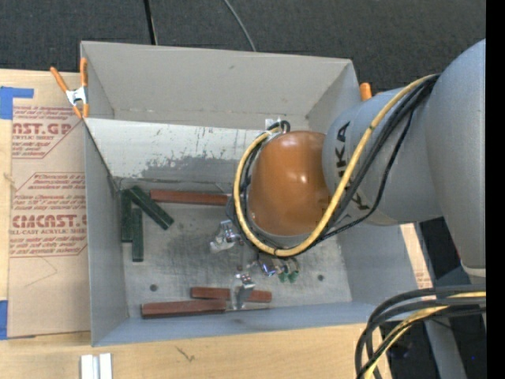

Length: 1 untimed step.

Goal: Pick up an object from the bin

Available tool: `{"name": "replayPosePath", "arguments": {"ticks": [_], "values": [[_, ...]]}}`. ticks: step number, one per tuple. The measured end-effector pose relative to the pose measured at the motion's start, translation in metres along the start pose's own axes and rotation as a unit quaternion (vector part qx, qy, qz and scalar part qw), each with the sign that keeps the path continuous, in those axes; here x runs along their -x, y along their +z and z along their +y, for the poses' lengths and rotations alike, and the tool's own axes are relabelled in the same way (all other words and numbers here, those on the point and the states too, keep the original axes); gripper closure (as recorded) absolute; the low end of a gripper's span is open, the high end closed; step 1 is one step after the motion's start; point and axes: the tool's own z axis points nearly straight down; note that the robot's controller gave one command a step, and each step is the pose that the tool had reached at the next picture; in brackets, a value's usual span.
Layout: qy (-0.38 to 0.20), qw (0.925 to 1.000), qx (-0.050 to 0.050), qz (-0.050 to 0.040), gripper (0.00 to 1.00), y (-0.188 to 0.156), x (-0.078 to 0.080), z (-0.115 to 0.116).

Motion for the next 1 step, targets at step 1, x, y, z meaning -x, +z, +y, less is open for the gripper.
{"name": "replayPosePath", "arguments": {"ticks": [1], "values": [[0.013,0.9999,0.0,-0.0116,0.0,0.0588,0.0021,-0.007]]}}
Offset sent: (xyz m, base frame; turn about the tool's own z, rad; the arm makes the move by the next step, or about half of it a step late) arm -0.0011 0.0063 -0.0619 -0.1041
